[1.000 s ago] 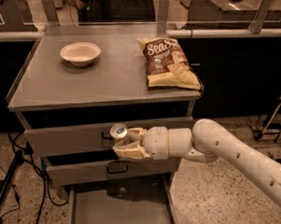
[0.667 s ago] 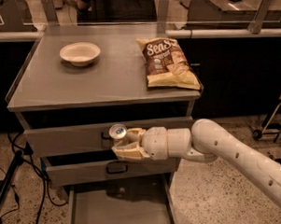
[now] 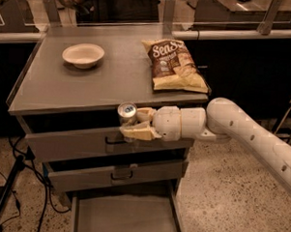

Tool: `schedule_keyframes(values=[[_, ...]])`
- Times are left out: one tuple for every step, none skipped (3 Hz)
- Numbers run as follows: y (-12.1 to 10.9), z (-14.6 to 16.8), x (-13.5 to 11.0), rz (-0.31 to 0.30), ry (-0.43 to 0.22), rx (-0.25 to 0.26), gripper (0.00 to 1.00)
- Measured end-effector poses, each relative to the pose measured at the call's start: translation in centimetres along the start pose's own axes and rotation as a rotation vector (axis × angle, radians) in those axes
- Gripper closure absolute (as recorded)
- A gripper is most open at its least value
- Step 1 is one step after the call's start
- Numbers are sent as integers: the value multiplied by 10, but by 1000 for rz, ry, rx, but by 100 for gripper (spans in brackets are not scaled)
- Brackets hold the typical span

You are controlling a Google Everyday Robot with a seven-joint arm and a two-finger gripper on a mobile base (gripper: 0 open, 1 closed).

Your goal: Pick redbull can from bottom drawer and place on counter

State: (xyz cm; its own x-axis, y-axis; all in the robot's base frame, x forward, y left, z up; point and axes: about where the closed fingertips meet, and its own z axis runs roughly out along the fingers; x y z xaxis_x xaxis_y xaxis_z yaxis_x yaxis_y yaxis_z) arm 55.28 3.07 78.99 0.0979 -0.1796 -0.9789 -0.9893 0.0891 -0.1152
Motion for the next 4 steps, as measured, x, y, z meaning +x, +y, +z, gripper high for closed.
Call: schedule_keyframes(values=[[0,0,0,0,0,-1,100],[-2,-2,-16,16,-18,-12,100],[5,-3,-29,30,-27,-42,100],[14,-3,-40,47,-19,-83,100]])
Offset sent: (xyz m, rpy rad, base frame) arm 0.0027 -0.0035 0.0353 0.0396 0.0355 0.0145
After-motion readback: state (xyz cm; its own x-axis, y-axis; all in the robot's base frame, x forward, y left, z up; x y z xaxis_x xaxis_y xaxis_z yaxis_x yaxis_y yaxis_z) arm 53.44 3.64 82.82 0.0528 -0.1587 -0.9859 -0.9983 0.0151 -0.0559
